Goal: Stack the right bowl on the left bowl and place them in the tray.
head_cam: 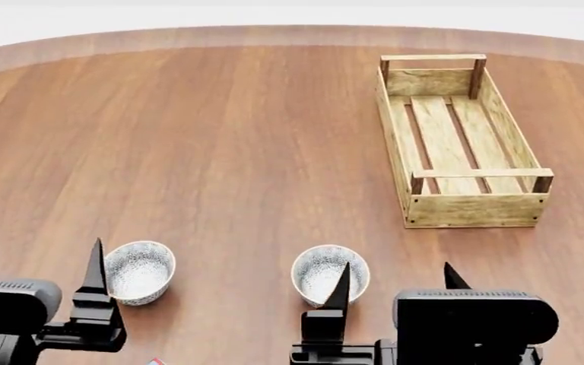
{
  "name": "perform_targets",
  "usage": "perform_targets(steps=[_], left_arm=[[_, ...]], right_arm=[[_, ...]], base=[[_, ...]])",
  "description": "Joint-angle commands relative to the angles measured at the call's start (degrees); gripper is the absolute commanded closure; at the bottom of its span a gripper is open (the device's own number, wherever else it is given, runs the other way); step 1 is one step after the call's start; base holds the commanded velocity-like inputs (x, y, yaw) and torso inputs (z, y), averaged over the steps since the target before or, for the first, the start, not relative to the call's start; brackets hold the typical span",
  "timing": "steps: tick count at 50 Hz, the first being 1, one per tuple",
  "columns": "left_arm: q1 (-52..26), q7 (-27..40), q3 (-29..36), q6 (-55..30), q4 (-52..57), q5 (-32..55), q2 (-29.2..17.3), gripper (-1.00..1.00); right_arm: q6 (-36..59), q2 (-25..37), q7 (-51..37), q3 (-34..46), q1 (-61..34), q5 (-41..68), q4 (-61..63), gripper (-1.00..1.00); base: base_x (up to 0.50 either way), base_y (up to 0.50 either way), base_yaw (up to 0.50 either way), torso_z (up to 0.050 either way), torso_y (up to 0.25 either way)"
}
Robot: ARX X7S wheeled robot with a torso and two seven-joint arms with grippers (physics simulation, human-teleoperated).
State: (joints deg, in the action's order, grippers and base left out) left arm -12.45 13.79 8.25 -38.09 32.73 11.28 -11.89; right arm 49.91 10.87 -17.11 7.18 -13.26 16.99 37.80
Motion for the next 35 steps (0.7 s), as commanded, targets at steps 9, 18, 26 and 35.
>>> perform_targets(steps=[9,18,26,35], left_arm=[[-5.22,0.25,-0.51,-9.92,8.95,0.18,0.11,-1.00],[-4.61,0.24,-0.17,-7.83,7.03,0.14,-0.01,-1.00],[-4.51,0.37,-0.01,-7.15,6.31,0.30,-0.11,-1.00],[-4.54,0.59,0.53,-6.99,6.20,0.42,-0.27,-1.00]], right_arm=[[13.07,-1.00,-1.10,-3.18,-7.03,2.65,9.03,-1.00],[10.17,-0.81,-1.18,-2.46,-6.38,1.99,5.86,-1.00],[9.81,-0.56,-1.49,-1.98,-6.38,1.99,5.20,-1.00],[10.11,-0.27,-1.85,-2.16,-6.21,2.49,5.95,-1.00]], base=[[0.16,0.00,0.00,0.000,0.000],[0.50,0.00,0.00,0.000,0.000],[0.50,0.00,0.00,0.000,0.002],[0.50,0.00,0.00,0.000,0.000]])
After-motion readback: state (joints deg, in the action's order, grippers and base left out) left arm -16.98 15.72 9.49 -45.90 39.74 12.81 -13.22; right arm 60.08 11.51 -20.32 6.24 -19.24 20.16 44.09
